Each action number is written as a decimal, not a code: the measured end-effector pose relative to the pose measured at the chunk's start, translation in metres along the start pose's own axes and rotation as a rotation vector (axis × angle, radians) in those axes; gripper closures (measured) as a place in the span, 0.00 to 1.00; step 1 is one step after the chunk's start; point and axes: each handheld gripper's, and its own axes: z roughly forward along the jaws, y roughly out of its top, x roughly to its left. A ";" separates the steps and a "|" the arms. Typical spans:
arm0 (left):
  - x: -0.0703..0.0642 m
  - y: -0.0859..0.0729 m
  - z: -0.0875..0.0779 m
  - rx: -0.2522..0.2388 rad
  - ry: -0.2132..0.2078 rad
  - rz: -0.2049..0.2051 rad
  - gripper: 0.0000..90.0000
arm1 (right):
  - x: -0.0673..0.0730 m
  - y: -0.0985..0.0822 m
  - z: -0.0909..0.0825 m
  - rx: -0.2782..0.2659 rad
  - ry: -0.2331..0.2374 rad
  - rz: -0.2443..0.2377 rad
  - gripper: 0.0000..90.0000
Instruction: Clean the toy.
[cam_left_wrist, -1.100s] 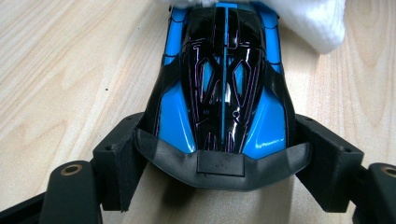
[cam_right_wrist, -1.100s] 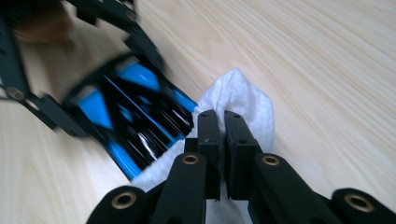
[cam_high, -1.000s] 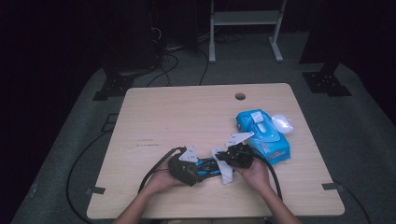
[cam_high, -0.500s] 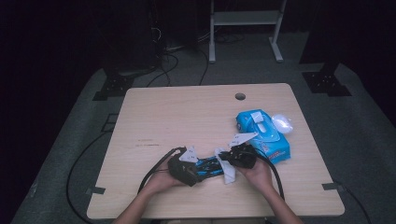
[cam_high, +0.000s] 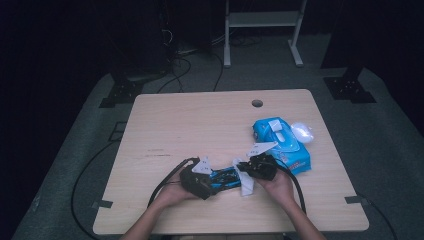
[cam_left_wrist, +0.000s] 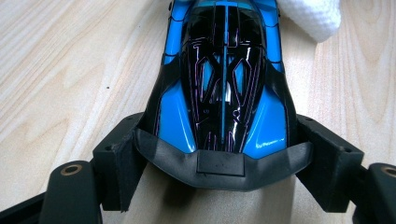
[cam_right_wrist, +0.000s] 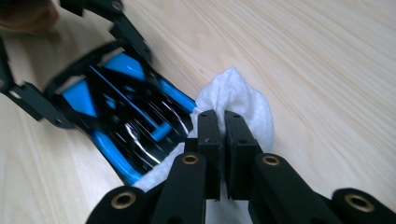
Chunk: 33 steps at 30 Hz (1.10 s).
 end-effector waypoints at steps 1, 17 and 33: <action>0.000 0.000 -0.001 0.003 0.001 0.001 0.27 | 0.002 0.002 0.001 -0.005 0.008 -0.009 0.95; 0.000 0.000 -0.001 0.006 0.004 0.007 0.27 | 0.008 -0.021 -0.019 0.002 0.054 -0.013 0.95; 0.000 0.000 -0.001 0.009 0.004 0.006 0.27 | 0.004 -0.034 -0.029 0.021 0.028 0.008 0.95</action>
